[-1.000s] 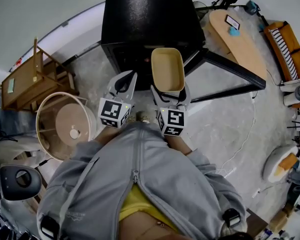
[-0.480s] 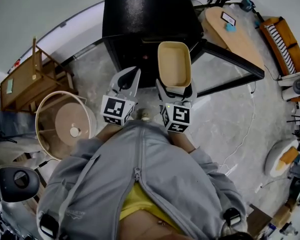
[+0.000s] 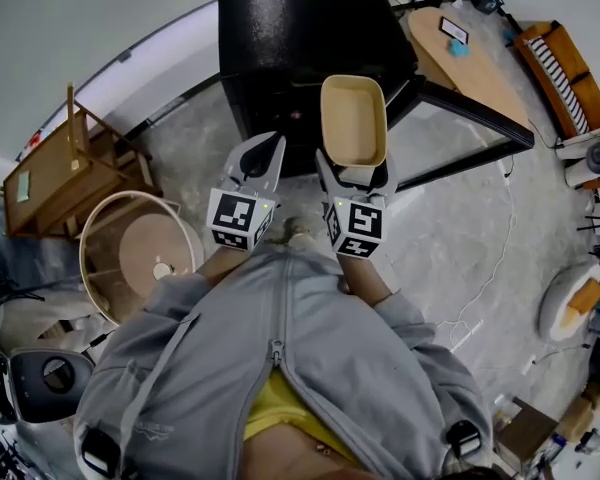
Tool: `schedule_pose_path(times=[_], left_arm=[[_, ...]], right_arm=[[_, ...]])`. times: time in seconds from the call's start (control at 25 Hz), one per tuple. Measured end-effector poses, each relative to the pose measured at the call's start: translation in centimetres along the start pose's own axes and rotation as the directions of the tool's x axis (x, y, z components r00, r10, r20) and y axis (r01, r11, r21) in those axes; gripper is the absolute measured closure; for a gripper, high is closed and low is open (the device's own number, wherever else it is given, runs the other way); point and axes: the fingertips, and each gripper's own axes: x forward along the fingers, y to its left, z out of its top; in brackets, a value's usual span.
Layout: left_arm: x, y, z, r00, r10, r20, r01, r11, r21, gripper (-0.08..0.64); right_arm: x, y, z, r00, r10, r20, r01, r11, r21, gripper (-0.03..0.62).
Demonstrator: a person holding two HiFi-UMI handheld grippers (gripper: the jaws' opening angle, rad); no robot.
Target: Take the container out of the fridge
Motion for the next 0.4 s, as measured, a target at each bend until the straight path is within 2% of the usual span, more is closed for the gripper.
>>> schedule_pose_path(times=[0.4], left_arm=[[1.3,1.7,-0.2,1.0,0.012,0.007,-0.012,1.0,-0.02,0.555]], right_arm=[[1.5,0.4,-0.3,0.999,0.011,-0.031,-0.011,1.0,-0.017,0.1]])
